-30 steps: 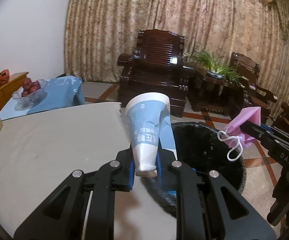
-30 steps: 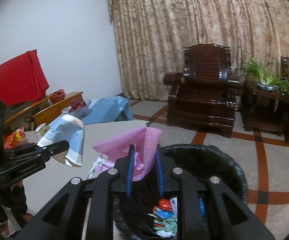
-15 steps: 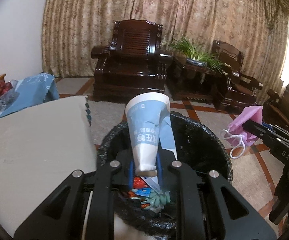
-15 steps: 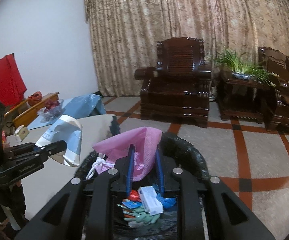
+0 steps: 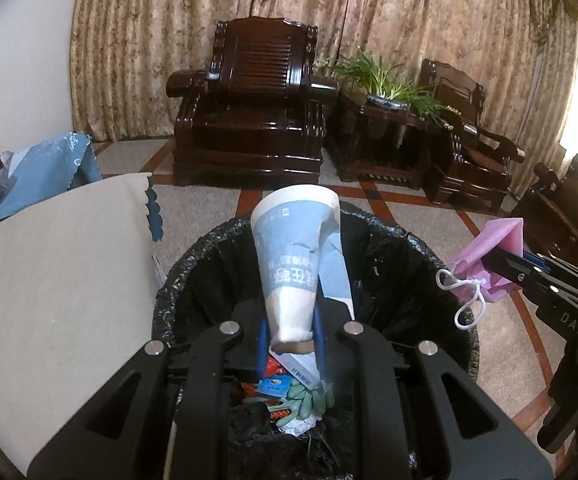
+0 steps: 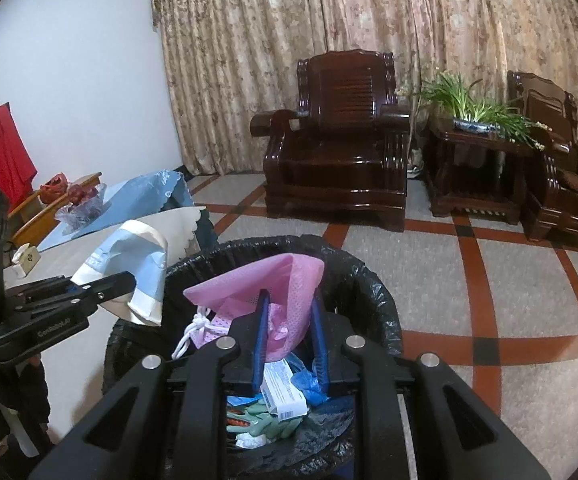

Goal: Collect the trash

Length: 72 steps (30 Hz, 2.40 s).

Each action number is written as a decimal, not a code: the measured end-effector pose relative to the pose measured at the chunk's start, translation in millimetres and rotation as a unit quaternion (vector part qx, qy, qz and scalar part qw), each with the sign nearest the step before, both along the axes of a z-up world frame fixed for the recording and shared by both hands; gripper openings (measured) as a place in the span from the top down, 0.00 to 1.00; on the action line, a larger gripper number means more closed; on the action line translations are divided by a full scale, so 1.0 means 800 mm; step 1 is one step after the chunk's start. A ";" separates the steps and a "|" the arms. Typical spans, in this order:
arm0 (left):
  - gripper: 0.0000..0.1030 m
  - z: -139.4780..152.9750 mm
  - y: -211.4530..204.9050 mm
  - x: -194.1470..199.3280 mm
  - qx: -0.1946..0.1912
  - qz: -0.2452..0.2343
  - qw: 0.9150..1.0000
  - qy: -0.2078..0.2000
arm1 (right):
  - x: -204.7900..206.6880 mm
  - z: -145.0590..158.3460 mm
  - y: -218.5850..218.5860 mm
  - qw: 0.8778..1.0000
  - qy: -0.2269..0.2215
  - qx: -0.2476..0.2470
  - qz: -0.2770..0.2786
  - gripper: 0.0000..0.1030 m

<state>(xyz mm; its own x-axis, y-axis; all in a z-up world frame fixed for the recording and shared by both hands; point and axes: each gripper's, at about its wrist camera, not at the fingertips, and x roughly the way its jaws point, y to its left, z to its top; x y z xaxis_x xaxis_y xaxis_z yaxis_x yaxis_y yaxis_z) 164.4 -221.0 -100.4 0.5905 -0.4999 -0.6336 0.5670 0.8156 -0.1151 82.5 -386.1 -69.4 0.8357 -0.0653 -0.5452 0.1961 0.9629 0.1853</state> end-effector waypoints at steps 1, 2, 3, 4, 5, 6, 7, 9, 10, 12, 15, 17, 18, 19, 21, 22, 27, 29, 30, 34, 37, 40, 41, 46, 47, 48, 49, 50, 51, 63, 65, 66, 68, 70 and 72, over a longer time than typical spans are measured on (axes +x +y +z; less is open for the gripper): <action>0.84 -0.001 -0.001 0.001 0.001 0.001 1.000 0.001 | 0.003 -0.003 -0.001 1.000 0.002 0.002 0.000 0.81; 0.84 -0.006 -0.002 0.003 0.002 0.001 1.000 0.003 | 0.005 -0.006 -0.002 1.000 0.004 0.003 0.000 0.81; 0.84 -0.009 -0.002 0.007 0.003 0.002 1.000 0.006 | 0.008 -0.009 -0.002 1.000 0.005 0.005 0.000 0.81; 0.84 -0.013 -0.003 0.009 0.004 0.003 1.000 0.008 | 0.009 -0.013 -0.006 1.000 0.006 0.006 0.000 0.81; 0.84 -0.016 -0.006 0.012 0.005 0.004 1.000 0.010 | 0.012 -0.014 -0.006 1.000 0.007 0.007 0.000 0.81; 0.84 -0.017 -0.007 0.015 0.006 0.005 1.000 0.012 | 0.015 -0.017 -0.008 1.000 0.008 0.008 0.000 0.81; 0.84 -0.020 -0.009 0.018 0.006 0.005 1.000 0.014 | 0.019 -0.020 -0.009 1.000 0.010 0.010 0.000 0.81; 0.84 -0.023 -0.013 0.024 0.009 0.006 1.000 0.017 | 0.026 -0.025 -0.010 1.000 0.013 0.013 0.000 0.81; 0.84 -0.026 -0.015 0.026 0.011 0.007 1.000 0.019 | 0.029 -0.028 -0.011 1.000 0.015 0.014 0.000 0.81; 0.84 -0.030 -0.018 0.033 0.013 0.007 1.000 0.023 | 0.034 -0.034 -0.010 1.000 0.019 0.018 0.000 0.81; 0.84 -0.037 -0.020 0.039 0.016 0.008 0.999 0.029 | 0.044 -0.042 -0.015 0.999 0.026 0.023 -0.002 0.81; 0.84 -0.041 -0.021 0.042 0.018 0.009 0.999 0.032 | 0.047 -0.046 -0.017 0.999 0.029 0.024 -0.002 0.81; 0.83 -0.042 -0.021 0.044 0.017 0.008 0.999 0.034 | 0.049 -0.048 -0.017 0.999 0.030 0.024 -0.002 0.81; 0.81 -0.043 -0.021 0.045 0.017 0.008 0.999 0.035 | 0.051 -0.050 -0.018 0.999 0.032 0.024 -0.002 0.81; 0.76 -0.043 -0.021 0.047 0.016 0.008 0.999 0.036 | 0.053 -0.052 -0.016 0.999 0.036 0.023 -0.001 0.74; 0.71 -0.042 -0.021 0.047 0.014 0.006 0.999 0.037 | 0.054 -0.052 -0.014 0.999 0.038 0.020 -0.002 0.72; 0.43 -0.040 -0.017 0.049 0.002 0.006 0.999 0.039 | 0.055 -0.054 -0.009 0.999 0.041 0.016 -0.008 0.45; 0.34 -0.038 -0.014 0.049 -0.001 0.010 0.999 0.038 | 0.053 -0.052 -0.009 0.999 0.038 0.017 -0.012 0.28; 0.31 -0.037 -0.013 0.049 -0.003 0.013 0.999 0.036 | 0.051 -0.051 -0.009 0.999 0.036 0.017 -0.016 0.20; 0.20 -0.029 -0.005 0.049 -0.004 0.021 0.999 0.029 | 0.044 -0.044 -0.007 0.999 0.028 0.013 -0.021 0.05; 0.13 -0.017 0.004 0.045 0.000 0.031 0.999 0.017 | 0.040 -0.038 -0.006 0.999 0.025 0.011 -0.020 0.06; 0.11 -0.007 0.015 0.042 -0.001 0.036 0.999 0.011 | 0.034 -0.030 -0.006 1.000 0.020 0.011 -0.019 0.06; 0.11 -0.002 0.020 0.040 -0.001 0.039 0.999 0.008 | 0.031 -0.025 -0.005 1.000 0.016 0.012 -0.017 0.06; 0.09 0.022 0.034 0.026 -0.002 0.043 0.999 -0.007 | 0.019 -0.003 0.005 1.000 0.000 0.011 0.000 0.06; 0.09 0.026 0.036 0.023 -0.002 0.044 0.999 -0.011 | 0.017 0.003 0.009 1.000 -0.005 0.010 0.003 0.06; 0.08 0.030 0.039 0.020 -0.002 0.045 0.999 -0.016 | 0.015 0.009 0.012 1.000 -0.009 0.010 0.006 0.06; 0.08 0.035 0.042 0.016 -0.003 0.046 0.999 -0.019 | 0.012 0.012 0.014 1.000 -0.011 0.009 0.007 0.06; 0.08 0.038 0.044 0.013 -0.004 0.048 0.999 -0.020 | 0.010 0.017 0.018 1.000 -0.015 0.008 0.009 0.06; 0.08 0.042 0.047 0.010 -0.005 0.050 0.999 -0.021 | 0.008 0.022 0.020 1.000 -0.018 0.008 0.011 0.06; 0.06 0.073 0.074 -0.020 -0.003 0.073 0.997 -0.037 | -0.011 0.043 0.044 0.999 -0.030 0.005 0.023 0.06; 0.06 0.076 0.077 -0.023 0.000 0.074 0.997 -0.039 | -0.013 0.047 0.049 0.999 -0.033 0.003 0.026 0.06; 0.06 0.078 0.078 -0.026 0.000 0.074 0.996 -0.040 | -0.015 0.049 0.051 0.999 -0.034 0.002 0.028 0.06; 0.06 0.083 0.083 -0.031 -0.002 0.076 0.996 -0.043 | -0.017 0.054 0.055 0.999 -0.037 0.000 0.031 0.06; 0.06 0.089 0.086 -0.036 -0.004 0.077 0.996 -0.045 | -0.019 0.058 0.059 0.999 -0.040 -0.002 0.033 0.06; 0.06 0.093 0.089 -0.040 -0.004 0.079 0.996 -0.048 | -0.021 0.062 0.063 0.999 -0.042 -0.003 0.035 0.06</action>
